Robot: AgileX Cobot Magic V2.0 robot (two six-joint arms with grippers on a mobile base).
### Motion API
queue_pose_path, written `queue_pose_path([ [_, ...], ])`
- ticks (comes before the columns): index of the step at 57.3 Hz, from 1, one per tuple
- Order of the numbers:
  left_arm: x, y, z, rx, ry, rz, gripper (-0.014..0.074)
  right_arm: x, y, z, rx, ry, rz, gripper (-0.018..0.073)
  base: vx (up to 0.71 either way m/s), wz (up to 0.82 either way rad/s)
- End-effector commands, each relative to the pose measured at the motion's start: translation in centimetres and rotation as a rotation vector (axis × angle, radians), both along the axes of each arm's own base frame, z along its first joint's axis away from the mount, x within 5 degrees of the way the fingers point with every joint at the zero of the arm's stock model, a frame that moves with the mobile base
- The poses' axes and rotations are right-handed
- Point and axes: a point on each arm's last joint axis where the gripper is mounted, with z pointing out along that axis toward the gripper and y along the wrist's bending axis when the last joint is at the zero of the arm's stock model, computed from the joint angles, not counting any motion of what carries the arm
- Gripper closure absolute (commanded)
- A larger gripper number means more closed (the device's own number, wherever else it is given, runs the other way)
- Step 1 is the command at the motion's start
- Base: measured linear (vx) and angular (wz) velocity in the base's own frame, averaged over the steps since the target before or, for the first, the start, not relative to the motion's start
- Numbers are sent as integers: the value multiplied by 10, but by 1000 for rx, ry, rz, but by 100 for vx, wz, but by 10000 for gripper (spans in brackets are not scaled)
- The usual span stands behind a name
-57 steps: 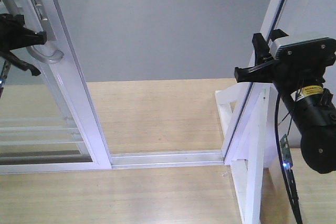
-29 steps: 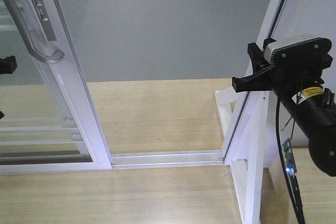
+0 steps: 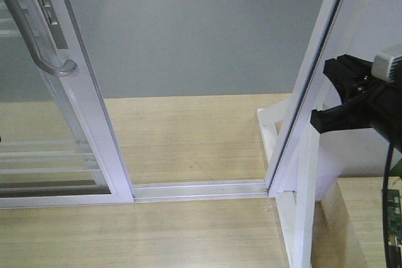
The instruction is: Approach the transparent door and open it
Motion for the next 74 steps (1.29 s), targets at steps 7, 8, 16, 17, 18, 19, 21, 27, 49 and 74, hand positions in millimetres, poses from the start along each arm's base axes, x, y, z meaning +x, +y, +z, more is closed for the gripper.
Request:
queue_pose_path([
  [7,-23,1,13,-17,-104,-5,606,-21,-7,21,18,-68,16,564,0,0],
  [8,-27,1,12,-20,-107,-8,605,-24,-8,20,17,-65,17,564,0,0],
  [16,-46,-1,5,-52,-86,-34,604,-42,-15,5,35,-80,10,564,0,0],
  [17,-49,-2,4,-50,-82,-40,604,-44,-16,3,41,-81,8,564,0,0],
  [18,-52,-2,2,-48,-75,-46,604,-46,-17,1,46,-81,7,564,0,0],
  [19,-54,-2,0,-48,-69,-50,603,-48,-18,-1,49,-81,7,564,0,0],
  [21,-58,-3,-3,-47,-68,-56,604,-52,-19,-4,51,-85,7,564,0,0],
  [27,-70,-2,-8,-46,-103,-63,604,-62,-23,-11,56,-99,7,564,0,0],
  [49,-83,-3,-9,-46,-147,-73,604,-68,-24,-17,68,-78,15,562,0,0],
  [74,-83,-3,-9,-45,-142,-74,603,-68,-24,-17,67,-77,15,562,0,0],
])
